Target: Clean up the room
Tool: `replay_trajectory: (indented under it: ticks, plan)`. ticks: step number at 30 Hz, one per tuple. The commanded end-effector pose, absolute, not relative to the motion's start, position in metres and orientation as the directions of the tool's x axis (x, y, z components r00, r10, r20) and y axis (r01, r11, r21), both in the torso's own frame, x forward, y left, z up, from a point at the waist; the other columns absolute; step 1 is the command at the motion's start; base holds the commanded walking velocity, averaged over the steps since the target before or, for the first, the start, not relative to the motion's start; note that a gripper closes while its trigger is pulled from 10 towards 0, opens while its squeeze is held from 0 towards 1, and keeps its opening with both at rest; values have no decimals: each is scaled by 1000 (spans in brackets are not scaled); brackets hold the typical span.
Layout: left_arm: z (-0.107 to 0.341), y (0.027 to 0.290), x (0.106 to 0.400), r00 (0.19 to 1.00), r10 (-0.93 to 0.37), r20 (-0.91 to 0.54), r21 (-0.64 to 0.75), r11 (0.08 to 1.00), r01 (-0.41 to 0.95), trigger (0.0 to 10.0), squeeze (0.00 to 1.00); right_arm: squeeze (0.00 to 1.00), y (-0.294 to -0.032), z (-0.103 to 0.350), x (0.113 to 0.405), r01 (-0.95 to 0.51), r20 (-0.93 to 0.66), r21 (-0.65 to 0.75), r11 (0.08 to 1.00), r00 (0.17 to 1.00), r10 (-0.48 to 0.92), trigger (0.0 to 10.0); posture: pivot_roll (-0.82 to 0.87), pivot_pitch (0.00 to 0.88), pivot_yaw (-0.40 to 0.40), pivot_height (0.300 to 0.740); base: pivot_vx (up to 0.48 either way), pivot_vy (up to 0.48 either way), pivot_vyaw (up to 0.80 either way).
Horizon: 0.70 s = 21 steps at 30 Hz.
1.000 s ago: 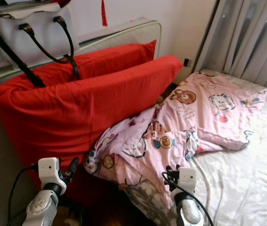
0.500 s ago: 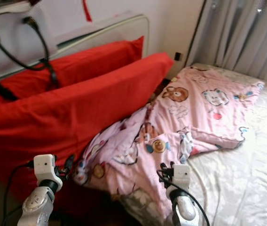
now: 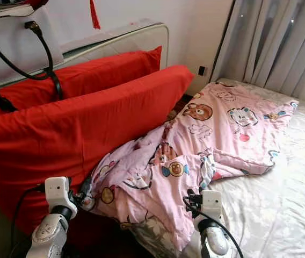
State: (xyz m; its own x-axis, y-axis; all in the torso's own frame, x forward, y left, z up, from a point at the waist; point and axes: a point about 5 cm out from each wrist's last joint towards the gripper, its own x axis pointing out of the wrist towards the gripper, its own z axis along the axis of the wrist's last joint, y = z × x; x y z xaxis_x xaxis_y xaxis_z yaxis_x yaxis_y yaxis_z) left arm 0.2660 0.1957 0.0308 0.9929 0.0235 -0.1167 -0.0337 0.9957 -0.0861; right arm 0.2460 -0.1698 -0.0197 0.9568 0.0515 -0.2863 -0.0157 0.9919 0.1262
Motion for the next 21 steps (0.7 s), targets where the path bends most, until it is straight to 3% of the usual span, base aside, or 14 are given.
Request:
replay_trajectory:
  ticks: [1, 6, 13, 21]
  plan:
    - [37, 196, 268, 995, 19, -97, -97, 995, -28, 10000, 0, 0, -170, -17, 248, -10, -270, 124, 992, 962, 43, 10000, -29, 0, -32, 710, 0, 0, 0]
    - [38, 199, 269, 995, 19, -93, -91, 995, -28, 10000, 0, 0, -169, -20, 248, -1, -308, 112, 994, 951, 36, 10000, -28, 0, -31, 710, 0, 0, 0]
    - [39, 198, 269, 995, 15, -94, -92, 995, -24, 10000, 0, 0, -168, -20, 247, -4, -304, 114, 993, 952, 39, 10000, -30, 1, -29, 665, 0, 0, 0]
    - [38, 195, 269, 996, 1, -94, -87, 996, -10, 10000, 0, 0, -168, -19, 246, -5, -282, 124, 992, 958, 40, 10000, -32, 0, -28, 665, 0, 0, 0]
